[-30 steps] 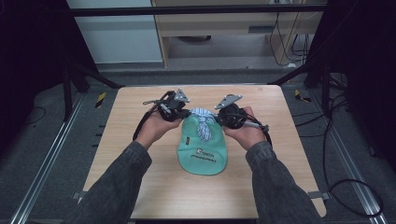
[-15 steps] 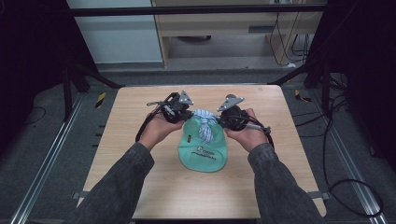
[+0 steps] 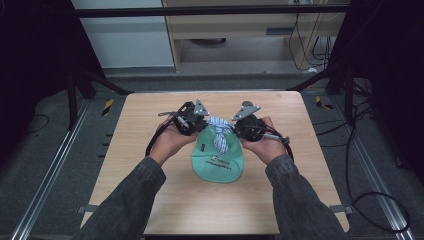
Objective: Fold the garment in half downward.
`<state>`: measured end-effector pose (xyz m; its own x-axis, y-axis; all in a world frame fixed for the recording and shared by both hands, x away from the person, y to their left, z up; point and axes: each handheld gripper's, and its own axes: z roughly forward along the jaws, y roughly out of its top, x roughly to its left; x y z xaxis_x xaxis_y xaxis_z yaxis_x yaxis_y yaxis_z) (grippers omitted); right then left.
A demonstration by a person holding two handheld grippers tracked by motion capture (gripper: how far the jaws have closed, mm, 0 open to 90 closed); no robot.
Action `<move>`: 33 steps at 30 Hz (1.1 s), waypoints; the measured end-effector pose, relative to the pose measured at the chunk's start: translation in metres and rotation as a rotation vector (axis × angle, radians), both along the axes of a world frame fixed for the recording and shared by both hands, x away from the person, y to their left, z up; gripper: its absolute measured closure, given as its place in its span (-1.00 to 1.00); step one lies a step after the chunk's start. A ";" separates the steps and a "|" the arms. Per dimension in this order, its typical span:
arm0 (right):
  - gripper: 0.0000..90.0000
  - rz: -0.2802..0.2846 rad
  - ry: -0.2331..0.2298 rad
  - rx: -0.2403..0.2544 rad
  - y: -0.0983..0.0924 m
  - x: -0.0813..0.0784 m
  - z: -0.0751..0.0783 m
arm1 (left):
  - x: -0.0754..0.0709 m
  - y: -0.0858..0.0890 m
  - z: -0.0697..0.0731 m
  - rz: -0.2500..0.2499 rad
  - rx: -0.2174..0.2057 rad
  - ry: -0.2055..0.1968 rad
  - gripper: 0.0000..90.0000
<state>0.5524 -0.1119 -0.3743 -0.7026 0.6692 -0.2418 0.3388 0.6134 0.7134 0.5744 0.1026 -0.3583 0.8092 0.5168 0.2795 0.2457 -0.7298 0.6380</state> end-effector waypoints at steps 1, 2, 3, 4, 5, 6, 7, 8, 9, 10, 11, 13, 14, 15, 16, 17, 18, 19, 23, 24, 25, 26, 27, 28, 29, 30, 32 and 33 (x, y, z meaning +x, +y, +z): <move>0.86 0.000 0.001 -0.004 0.000 -0.001 0.000 | -0.002 0.000 -0.001 0.001 0.000 0.001 0.93; 0.86 0.003 0.002 -0.001 0.001 -0.002 -0.001 | -0.003 0.001 -0.002 0.001 -0.002 0.000 0.93; 0.86 0.002 0.001 0.001 0.001 -0.004 -0.002 | -0.005 0.001 -0.003 0.005 -0.003 0.003 0.93; 0.86 0.004 0.001 0.001 0.002 -0.005 -0.003 | -0.006 0.002 -0.004 0.008 -0.011 0.002 0.93; 0.86 0.007 -0.002 0.006 0.002 -0.007 -0.004 | -0.007 0.003 -0.005 0.011 -0.013 0.002 0.93; 0.86 0.006 -0.003 0.007 0.002 -0.009 -0.004 | -0.008 0.004 -0.005 0.014 -0.021 0.003 0.93; 0.86 0.007 -0.004 0.008 0.002 -0.011 -0.005 | -0.010 0.005 -0.006 0.011 -0.030 0.000 0.93; 0.86 0.006 -0.005 0.014 0.002 -0.013 -0.005 | -0.013 0.005 -0.006 0.009 -0.028 -0.002 0.93; 0.86 0.007 -0.007 0.015 0.002 -0.015 -0.006 | -0.015 0.005 -0.006 0.005 -0.028 -0.006 0.93; 0.86 0.008 -0.008 0.014 0.001 -0.017 -0.007 | -0.017 0.005 -0.007 0.001 -0.022 -0.009 0.92; 0.86 0.009 -0.008 0.014 0.001 -0.019 -0.007 | -0.019 0.006 -0.008 -0.001 -0.021 -0.009 0.92; 0.86 0.012 -0.007 0.012 0.001 -0.021 -0.009 | -0.020 0.008 -0.011 -0.001 -0.024 -0.008 0.92; 0.86 0.013 -0.009 0.011 0.001 -0.021 -0.010 | -0.021 0.009 -0.012 0.000 -0.025 -0.005 0.92; 0.86 0.015 -0.007 0.009 0.001 -0.021 -0.010 | -0.021 0.011 -0.013 0.004 -0.028 -0.001 0.92; 0.86 0.014 -0.004 0.005 0.001 -0.021 -0.011 | -0.021 0.012 -0.014 0.005 -0.031 -0.002 0.92; 0.86 0.017 -0.004 0.004 0.002 -0.020 -0.011 | -0.021 0.013 -0.014 0.008 -0.033 0.001 0.93; 0.86 0.015 -0.001 0.005 0.002 -0.019 -0.011 | -0.021 0.014 -0.014 0.010 -0.037 0.000 0.93; 0.86 0.013 -0.004 0.002 0.003 -0.018 -0.011 | -0.021 0.015 -0.014 0.011 -0.040 0.001 0.93; 0.86 0.015 -0.007 -0.007 0.006 -0.015 -0.008 | -0.022 0.017 -0.013 0.010 -0.046 -0.009 0.93; 0.86 0.018 -0.011 -0.009 0.007 -0.015 -0.007 | -0.023 0.018 -0.012 0.011 -0.049 -0.011 0.93; 0.86 0.017 -0.012 -0.008 0.007 -0.015 -0.007 | -0.024 0.019 -0.013 0.009 -0.053 -0.013 0.93; 0.86 0.021 -0.011 -0.007 0.007 -0.016 -0.007 | -0.024 0.019 -0.013 0.007 -0.052 -0.008 0.93; 0.86 0.022 -0.011 -0.007 0.007 -0.017 -0.007 | -0.025 0.020 -0.014 0.005 -0.052 -0.009 0.92; 0.86 0.026 -0.010 -0.010 0.008 -0.017 -0.008 | -0.026 0.021 -0.014 0.006 -0.050 -0.006 0.92; 0.86 0.026 -0.011 -0.009 0.008 -0.018 -0.009 | -0.026 0.022 -0.016 0.008 -0.055 -0.003 0.92; 0.86 0.030 -0.008 -0.013 0.008 -0.018 -0.010 | -0.026 0.022 -0.016 0.007 -0.052 -0.002 0.92; 0.86 0.033 -0.009 -0.015 0.009 -0.018 -0.011 | -0.027 0.022 -0.017 0.009 -0.052 -0.003 0.92; 0.86 0.033 -0.007 -0.019 0.009 -0.018 -0.012 | -0.027 0.022 -0.018 0.011 -0.052 -0.004 0.92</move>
<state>0.5348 -0.1027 -0.3862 -0.7224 0.6410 -0.2593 0.3133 0.6377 0.7037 0.5474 0.1246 -0.3763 0.8024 0.5395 0.2550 0.2510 -0.6928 0.6761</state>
